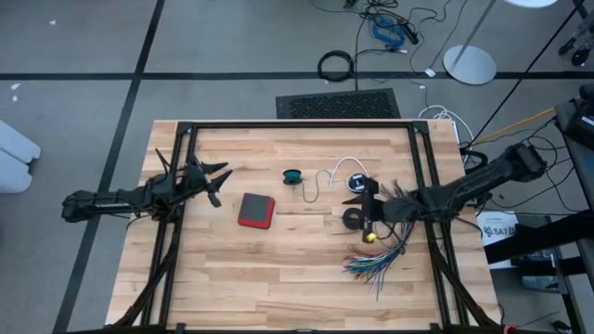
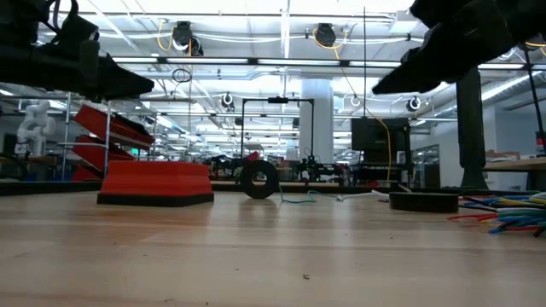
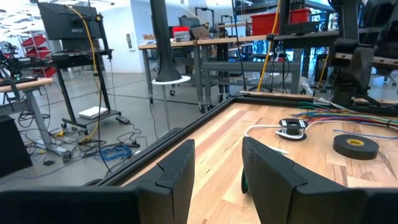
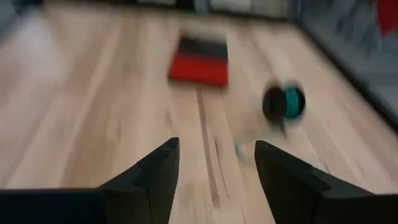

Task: Coiling cords
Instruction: Uncoil the green wire cable from the spool

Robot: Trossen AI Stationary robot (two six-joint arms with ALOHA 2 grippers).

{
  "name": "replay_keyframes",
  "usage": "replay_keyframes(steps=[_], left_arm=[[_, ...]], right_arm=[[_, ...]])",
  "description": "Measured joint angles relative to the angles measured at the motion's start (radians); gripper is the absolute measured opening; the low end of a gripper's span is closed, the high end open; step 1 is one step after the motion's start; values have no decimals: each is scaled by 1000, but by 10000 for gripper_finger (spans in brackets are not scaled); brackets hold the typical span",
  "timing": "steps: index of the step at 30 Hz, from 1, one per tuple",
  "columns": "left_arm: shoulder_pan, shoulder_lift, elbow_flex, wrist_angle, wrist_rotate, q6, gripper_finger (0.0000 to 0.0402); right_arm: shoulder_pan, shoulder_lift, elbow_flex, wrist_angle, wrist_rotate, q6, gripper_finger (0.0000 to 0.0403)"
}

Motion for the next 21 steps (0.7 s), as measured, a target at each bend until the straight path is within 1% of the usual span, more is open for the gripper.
replay_keyframes(steps=[3, 5, 8, 10, 13, 16, 21], left_arm=[[0, 0, 0, 0, 0, 0, 142], [0, 0, 0, 0, 0, 0, 142], [0, 0, 0, 0, 0, 0, 142], [0, 0, 0, 0, 0, 0, 142], [0, 0, 0, 0, 0, 0, 142], [0, 0, 0, 0, 0, 0, 142], [0, 0, 0, 0, 0, 0, 142]], right_arm=[[-9, 8, -151, 414, 1, -103, 196], [-15, 9, -228, 639, 3, -147, 196], [-20, 9, -309, 893, 2, -201, 196], [-20, 9, -332, 1020, 1, -227, 196], [-19, 8, -334, 1137, -20, -276, 196], [-19, 8, -298, 1206, -48, -349, 196], [-19, 5, -201, 1199, -53, -466, 196]])
